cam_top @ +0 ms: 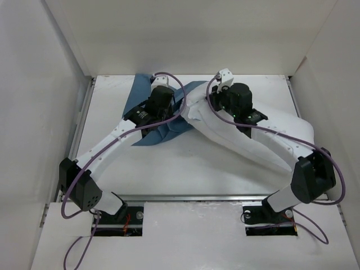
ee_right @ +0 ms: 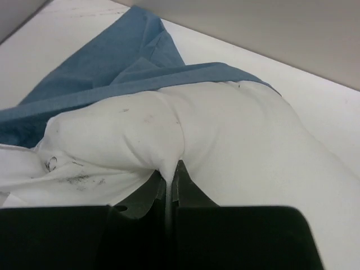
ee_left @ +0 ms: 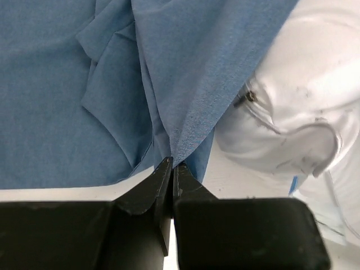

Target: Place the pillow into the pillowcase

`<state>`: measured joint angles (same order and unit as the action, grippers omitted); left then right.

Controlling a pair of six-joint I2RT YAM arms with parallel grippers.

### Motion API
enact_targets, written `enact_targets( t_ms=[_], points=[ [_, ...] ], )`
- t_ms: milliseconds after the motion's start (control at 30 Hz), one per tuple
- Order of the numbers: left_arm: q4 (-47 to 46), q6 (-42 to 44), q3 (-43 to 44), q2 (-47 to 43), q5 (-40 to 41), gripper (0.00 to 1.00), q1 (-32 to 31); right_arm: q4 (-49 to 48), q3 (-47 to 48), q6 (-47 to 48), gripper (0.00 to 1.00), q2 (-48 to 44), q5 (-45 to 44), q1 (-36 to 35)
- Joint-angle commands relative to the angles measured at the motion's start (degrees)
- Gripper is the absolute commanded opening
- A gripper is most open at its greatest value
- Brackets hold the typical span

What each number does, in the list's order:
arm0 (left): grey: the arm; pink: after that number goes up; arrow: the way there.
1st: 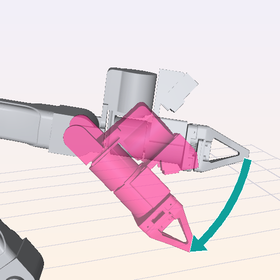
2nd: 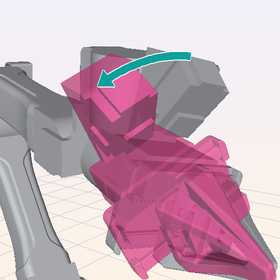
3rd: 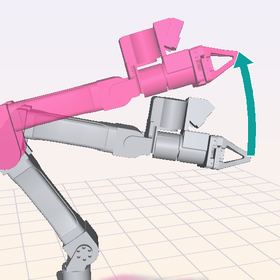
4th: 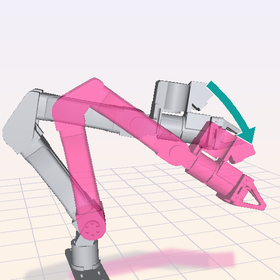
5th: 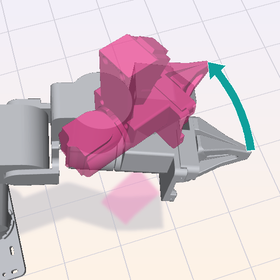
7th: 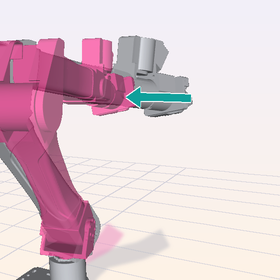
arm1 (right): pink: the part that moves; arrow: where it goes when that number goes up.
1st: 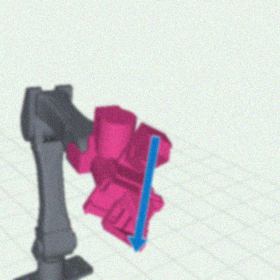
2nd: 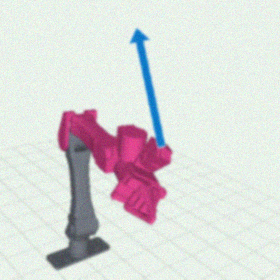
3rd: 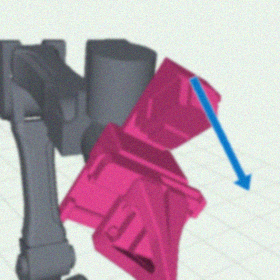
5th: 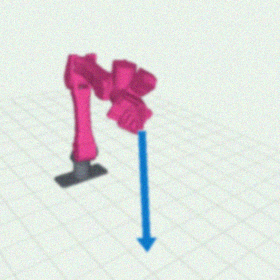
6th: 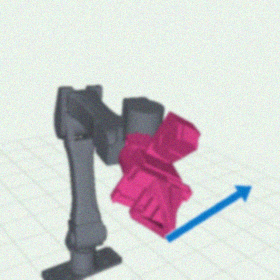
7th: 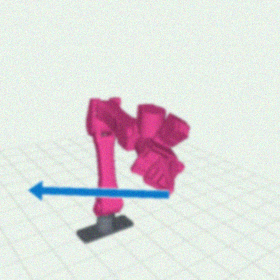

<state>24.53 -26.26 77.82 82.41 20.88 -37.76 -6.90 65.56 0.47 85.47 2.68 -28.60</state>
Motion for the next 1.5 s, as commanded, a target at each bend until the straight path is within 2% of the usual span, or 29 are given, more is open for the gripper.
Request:
enact_targets(
  t_ms=[0,167,200,267,367,433,567,800,900,1100,1200,1333,1367,1467],
  points=[
    [-1.16,-0.55,1.45,-3.57,-0.93,0.0,0.05,-5.15,4.04,-5.82,0.0,2.15,0.75,1.18],
    [-4.48,0.07,5.67,-4.1,-5.49,0.0,0.05,-4.88,6.69,-8.02,0.0,7.68,1.28,-0.57],
    [-4.5,0.07,7.33,-4.1,-7.5,0.0,0.05,-6.97,6.69,-9.59,0.0,8.48,-1.25,-1.62],
    [-5.11,0.07,9.44,-3.05,-10.32,0.0,-0.47,-9.53,5.9,-11.88,0.0,10.23,-13.26,-5.75],
    [-5.2,0.68,14.1,-2.52,-12.36,0.0,-3.54,-12.79,7.29,-24.78,0.0,13.84,-22.86,-7.35],
    [-2.83,0.68,17.69,-1.2,-12.36,0.0,-5.48,-12.79,8.7,-34.59,0.0,15.07,-25.08,-7.35],
    [0.07,0.68,19.91,-0.06,-11.14,0.0,-7.94,-11.3,11.43,-43.53,0.0,14.55,-28.52,-6.83],
    [3.41,0.16,16.4,-0.23,-9.55,0.0,-9.7,-9.02,14.24,-48.1,0.0,11.65,-25.89,-1.2],
    [7.53,-0.46,15.08,-0.23,-6.15,0.0,-10.23,-9.01,15.29,-48.11,0.0,11.03,-19.05,2.13],
    [10.62,-2.65,10.16,-4.18,5.65,0.0,-10.23,-10.68,13.63,-46.17,0.0,9.9,8.01,12.51],
    [11.41,-3.79,9.54,-3.49,7.94,0.0,-9.09,-11.56,11.88,-44.94,0.0,6.57,12.18,14.53],
    [6.69,-1.44,8.4,-1.3,2.34,0.0,-9.09,-10.34,11.78,-44.94,0.0,4.27,9.02,14.54],
    [5.27,-0.64,8.4,-0.68,-2.29,0.0,-9.87,-9.81,11.78,-46.6,0.0,4.26,8.32,14.54],
    [1.76,2.08,11.72,1.78,-9.44,0.0,-11.89,-12.07,11.26,-50.03,0.0,5.31,3.4,13.4]
  ],
)
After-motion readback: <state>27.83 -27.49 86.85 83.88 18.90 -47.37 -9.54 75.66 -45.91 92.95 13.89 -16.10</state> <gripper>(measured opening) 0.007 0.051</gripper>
